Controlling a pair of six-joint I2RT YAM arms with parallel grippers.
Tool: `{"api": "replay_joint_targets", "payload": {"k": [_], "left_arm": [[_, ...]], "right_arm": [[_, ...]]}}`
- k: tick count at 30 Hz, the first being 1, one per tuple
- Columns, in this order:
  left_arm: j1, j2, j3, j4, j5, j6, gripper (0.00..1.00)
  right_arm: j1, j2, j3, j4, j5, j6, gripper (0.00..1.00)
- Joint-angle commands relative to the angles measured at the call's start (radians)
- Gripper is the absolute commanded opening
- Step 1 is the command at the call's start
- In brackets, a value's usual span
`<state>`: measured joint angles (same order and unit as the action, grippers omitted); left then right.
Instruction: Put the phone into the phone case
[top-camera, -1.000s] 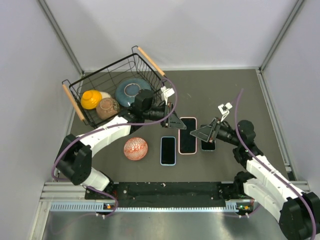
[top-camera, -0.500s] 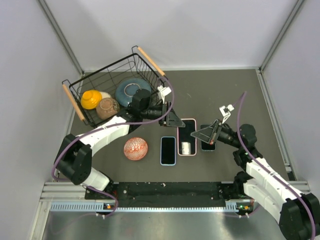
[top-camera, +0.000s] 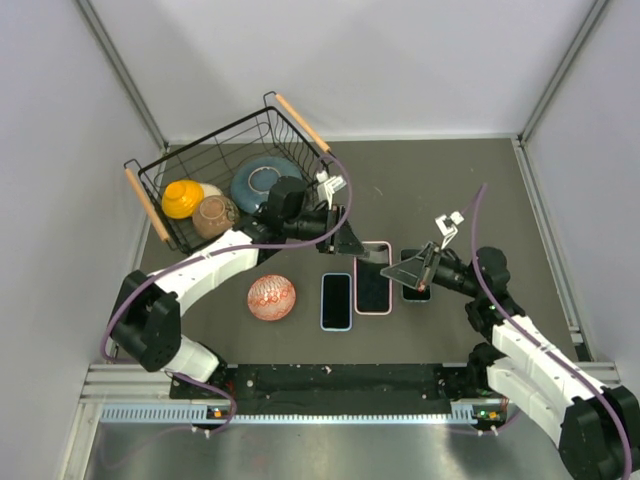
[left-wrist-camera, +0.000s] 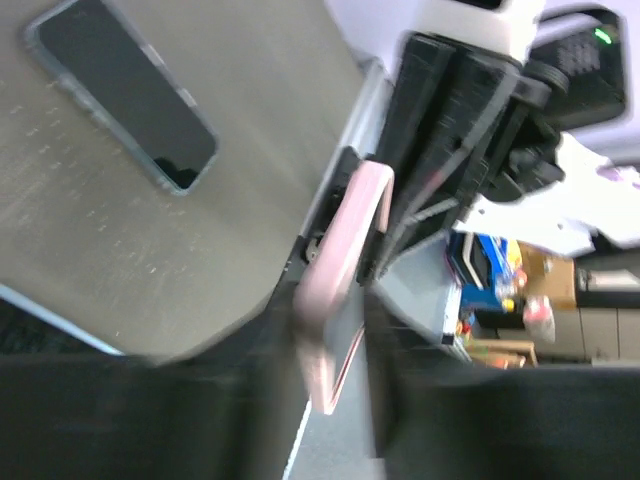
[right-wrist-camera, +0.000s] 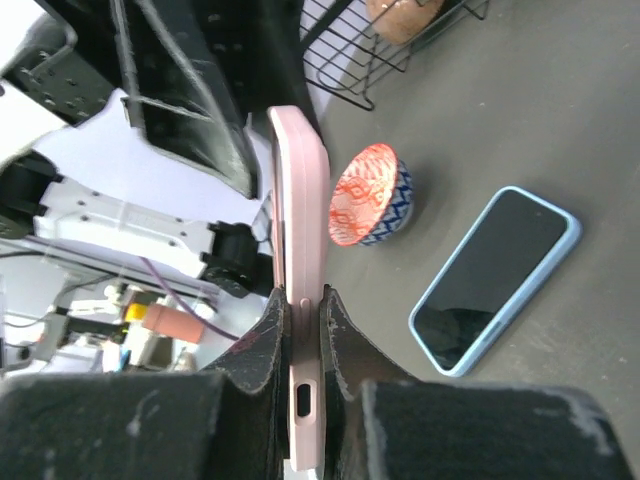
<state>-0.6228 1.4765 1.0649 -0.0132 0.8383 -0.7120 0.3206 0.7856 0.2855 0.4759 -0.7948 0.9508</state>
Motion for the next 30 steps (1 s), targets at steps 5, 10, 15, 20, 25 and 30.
{"api": "replay_joint_targets", "payload": {"k": [5,10,15,20,25,30], "left_arm": [[0.02,-0.071,0.075,-0.241,-0.296,0.16,0.86],[0.02,-0.12,0.188,-0.467,-0.494,0.278,0.99],[0.021,-0.185,0.233,-0.605,-0.61,0.364,0.99],[0.021,-0.235,0.205,-0.634,-0.628,0.399,0.98],[0.02,-0.283,0.195,-0.677,-0.65,0.436,0.98],[0.02,-0.331,0.132,-0.66,-0.697,0.439,0.99]], "right_arm": [[0.006,-0.008,0.049,-0.069,0.065,-0.07,0.0],[0.006,0.055,0.072,-0.18,0.155,-0.155,0.0],[0.006,0.199,0.179,-0.309,0.27,-0.23,0.0],[0.005,0.462,0.253,-0.241,0.239,-0.215,0.0],[0.006,0.602,0.311,-0.267,0.292,-0.259,0.0],[0.005,0.711,0.337,-0.33,0.35,-0.308,0.08]]}}
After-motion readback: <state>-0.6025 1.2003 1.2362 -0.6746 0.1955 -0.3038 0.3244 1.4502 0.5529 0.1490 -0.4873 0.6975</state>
